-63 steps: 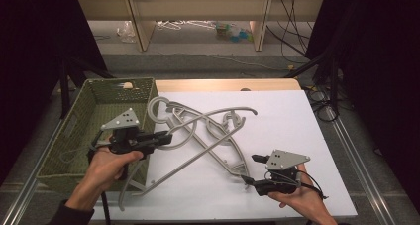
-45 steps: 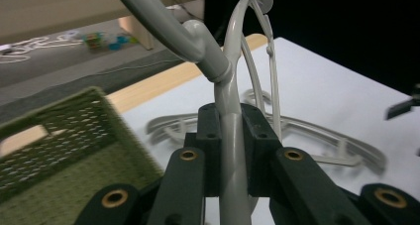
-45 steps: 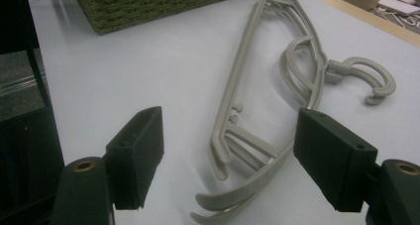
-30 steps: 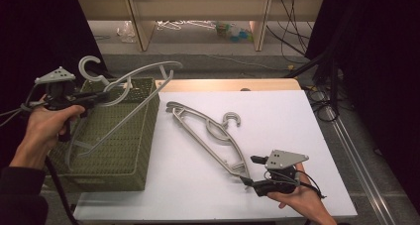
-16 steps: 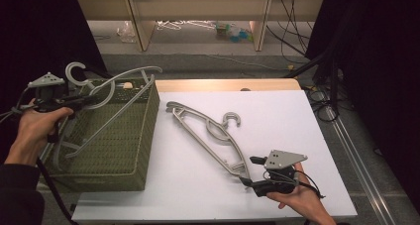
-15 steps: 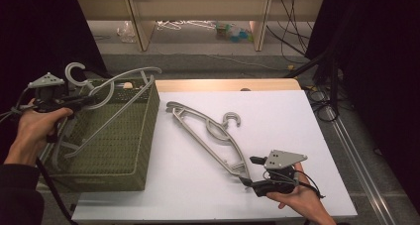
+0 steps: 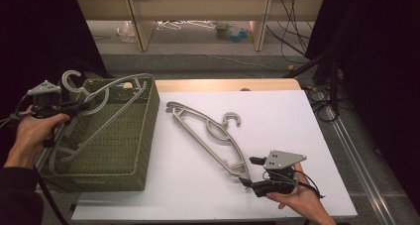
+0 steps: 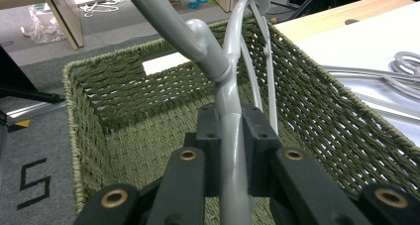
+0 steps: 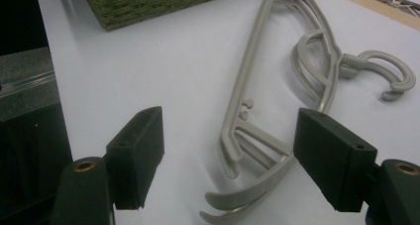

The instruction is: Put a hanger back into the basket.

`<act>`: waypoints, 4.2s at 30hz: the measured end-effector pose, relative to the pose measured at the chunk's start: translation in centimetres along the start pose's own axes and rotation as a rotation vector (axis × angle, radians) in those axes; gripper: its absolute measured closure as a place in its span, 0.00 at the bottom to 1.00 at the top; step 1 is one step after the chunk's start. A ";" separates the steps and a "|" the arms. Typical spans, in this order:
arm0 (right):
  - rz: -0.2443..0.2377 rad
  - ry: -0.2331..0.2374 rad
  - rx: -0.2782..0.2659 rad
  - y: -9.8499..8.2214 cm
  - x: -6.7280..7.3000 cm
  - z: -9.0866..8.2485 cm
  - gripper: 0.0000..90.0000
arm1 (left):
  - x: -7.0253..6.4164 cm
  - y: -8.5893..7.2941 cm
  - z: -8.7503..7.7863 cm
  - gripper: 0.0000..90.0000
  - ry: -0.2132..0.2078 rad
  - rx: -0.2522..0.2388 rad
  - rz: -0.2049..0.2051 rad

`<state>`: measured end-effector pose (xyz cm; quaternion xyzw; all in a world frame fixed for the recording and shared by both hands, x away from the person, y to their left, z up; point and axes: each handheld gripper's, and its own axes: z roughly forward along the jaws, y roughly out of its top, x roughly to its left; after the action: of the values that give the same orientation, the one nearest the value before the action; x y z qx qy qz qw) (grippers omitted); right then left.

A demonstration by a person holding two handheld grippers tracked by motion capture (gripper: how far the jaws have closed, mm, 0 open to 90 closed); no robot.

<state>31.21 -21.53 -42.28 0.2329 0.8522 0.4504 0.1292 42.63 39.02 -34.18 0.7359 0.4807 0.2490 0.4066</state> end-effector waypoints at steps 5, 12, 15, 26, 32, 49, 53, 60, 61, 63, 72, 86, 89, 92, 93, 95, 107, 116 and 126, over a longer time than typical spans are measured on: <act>0.002 0.000 0.003 0.0 0.0 0.0 0.32 | 0.1 -0.1 0.1 0.89 0.002 0.013 0.003; -0.002 0.000 0.002 -0.1 -0.1 0.0 0.32 | 0.9 -0.9 0.0 0.88 0.014 0.031 0.002; 0.001 0.002 0.004 0.0 -0.1 0.0 0.32 | 1.1 -1.5 0.1 0.88 0.015 0.039 -0.010; -0.003 0.001 0.006 -0.1 -0.1 0.0 0.33 | 0.3 -2.7 2.8 0.88 0.032 0.159 0.027; -0.001 0.001 0.006 -0.1 -0.1 0.0 0.33 | 0.6 -4.2 4.0 0.87 0.080 0.231 0.046; 0.007 0.002 0.007 -0.2 -0.2 0.2 0.33 | 0.0 -4.0 0.6 0.55 0.143 0.159 -0.003; 0.014 -0.003 -0.001 -0.3 -0.4 0.2 0.33 | -2.1 -3.4 -0.5 0.48 0.105 0.038 -0.053; 0.034 -0.020 -0.031 -0.5 -0.6 0.2 0.32 | -6.5 -3.3 -1.7 0.39 -0.018 -0.064 -0.067; 0.038 -0.022 -0.033 -0.6 -0.6 0.2 0.32 | -7.2 -3.4 -1.7 0.37 -0.035 -0.081 -0.074; 0.042 -0.020 -0.033 -0.6 -0.7 0.2 0.31 | -7.9 -3.4 -1.7 0.36 -0.049 -0.097 -0.079; 0.096 -0.050 -0.052 -0.9 -1.1 0.3 0.26 | -15.9 -3.8 -1.1 0.29 -0.219 -0.181 0.003; 0.106 -0.045 -0.046 -1.0 -1.0 0.6 0.25 | -22.8 -5.9 -0.1 0.23 -0.319 -0.201 0.065; 0.108 -0.048 -0.043 -1.0 -1.0 0.6 0.25 | -23.9 -6.6 0.2 0.22 -0.335 -0.203 0.082; 0.105 -0.052 -0.039 -0.9 -1.0 0.6 0.25 | -24.8 -7.5 0.6 0.22 -0.335 -0.212 0.082; 0.100 -0.059 -0.039 -0.9 -1.0 0.7 0.25 | -24.9 -7.8 0.7 0.23 -0.334 -0.217 0.085; 0.101 -0.068 -0.034 -0.9 -1.0 0.8 0.25 | -25.0 -8.2 0.8 0.23 -0.345 -0.213 0.076; 0.133 -0.139 0.041 0.0 -3.5 3.8 0.27 | -26.8 -9.9 1.7 0.22 -0.354 -0.184 0.121; 0.184 -0.177 0.155 1.3 -6.7 8.5 0.41 | -26.7 -10.2 2.0 0.22 -0.346 -0.170 0.143; 0.153 -0.180 0.252 2.1 -7.7 11.7 0.54 | -26.6 -10.4 2.2 0.22 -0.351 -0.166 0.126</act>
<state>43.43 -16.23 -47.01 0.3506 0.8667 0.3261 0.1400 28.04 16.17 -43.39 0.7606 0.3336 0.1807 0.5268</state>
